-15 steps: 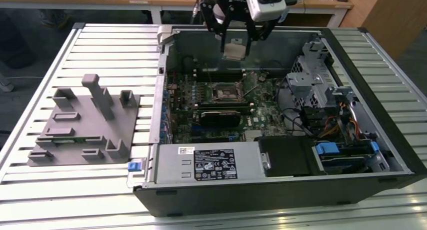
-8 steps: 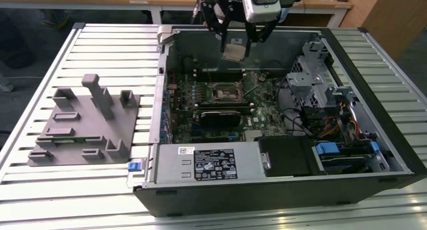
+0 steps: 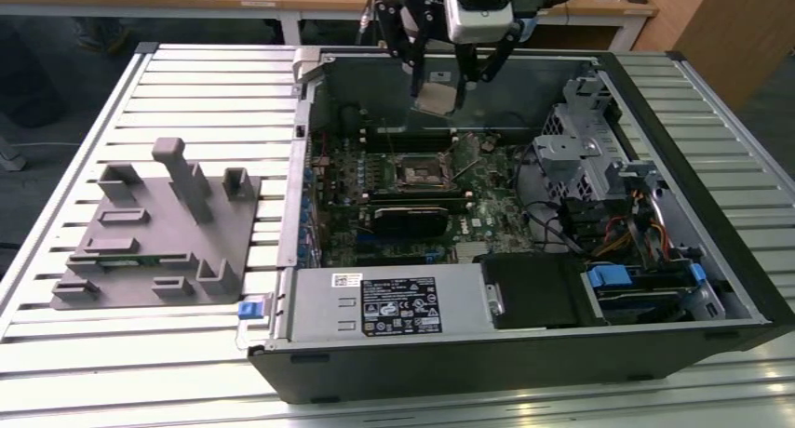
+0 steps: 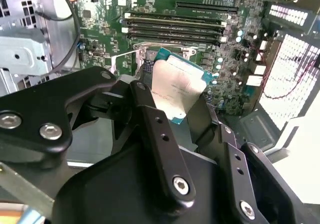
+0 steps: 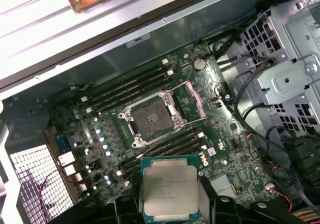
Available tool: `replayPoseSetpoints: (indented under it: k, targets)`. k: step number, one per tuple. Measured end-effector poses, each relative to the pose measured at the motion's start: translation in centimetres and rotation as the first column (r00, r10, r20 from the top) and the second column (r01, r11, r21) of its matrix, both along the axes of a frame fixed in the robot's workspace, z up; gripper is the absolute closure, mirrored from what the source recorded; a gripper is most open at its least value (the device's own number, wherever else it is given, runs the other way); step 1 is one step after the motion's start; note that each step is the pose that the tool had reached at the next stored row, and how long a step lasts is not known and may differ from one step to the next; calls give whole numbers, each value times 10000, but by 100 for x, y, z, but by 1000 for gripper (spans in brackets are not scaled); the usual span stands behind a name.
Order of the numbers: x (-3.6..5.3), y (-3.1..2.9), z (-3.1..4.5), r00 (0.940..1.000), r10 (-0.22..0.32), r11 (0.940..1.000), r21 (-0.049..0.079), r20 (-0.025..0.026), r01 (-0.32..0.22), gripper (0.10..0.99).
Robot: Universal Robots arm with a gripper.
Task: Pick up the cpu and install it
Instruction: 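Place the cpu into insertion slot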
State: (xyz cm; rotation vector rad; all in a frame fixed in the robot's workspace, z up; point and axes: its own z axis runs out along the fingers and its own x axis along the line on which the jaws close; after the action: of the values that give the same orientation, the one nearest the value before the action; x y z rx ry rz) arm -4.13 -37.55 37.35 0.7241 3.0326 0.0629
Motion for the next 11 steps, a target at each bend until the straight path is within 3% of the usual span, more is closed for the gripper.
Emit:
replayPoseSetpoints:
  k: [11]
  targets:
    - [-4,5,-25,9946,-1036,9946,1,0,1036,561]
